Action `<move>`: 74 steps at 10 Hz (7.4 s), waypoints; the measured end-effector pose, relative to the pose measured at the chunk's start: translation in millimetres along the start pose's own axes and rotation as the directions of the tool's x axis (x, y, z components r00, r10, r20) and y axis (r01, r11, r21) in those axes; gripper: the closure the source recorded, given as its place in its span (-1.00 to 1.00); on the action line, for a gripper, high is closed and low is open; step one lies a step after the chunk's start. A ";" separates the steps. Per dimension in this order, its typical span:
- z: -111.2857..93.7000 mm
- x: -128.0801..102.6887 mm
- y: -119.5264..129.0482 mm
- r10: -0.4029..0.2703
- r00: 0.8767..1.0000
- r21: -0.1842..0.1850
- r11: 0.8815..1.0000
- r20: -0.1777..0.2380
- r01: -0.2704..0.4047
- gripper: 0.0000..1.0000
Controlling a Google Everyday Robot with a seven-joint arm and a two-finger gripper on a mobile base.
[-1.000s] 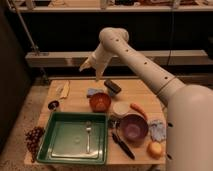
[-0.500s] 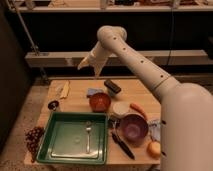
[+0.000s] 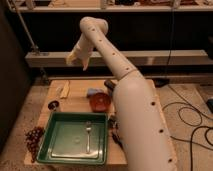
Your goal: Place banana in paper cup
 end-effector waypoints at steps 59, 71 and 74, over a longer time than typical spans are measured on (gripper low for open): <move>-151.2 -76.6 139.5 0.412 0.907 0.126 0.908 -0.090 -0.400 1.00; -148.0 -161.6 232.9 0.597 0.795 0.094 0.802 -0.108 -0.590 1.00; -147.3 -161.5 232.0 0.596 0.796 0.094 0.803 -0.107 -0.588 1.00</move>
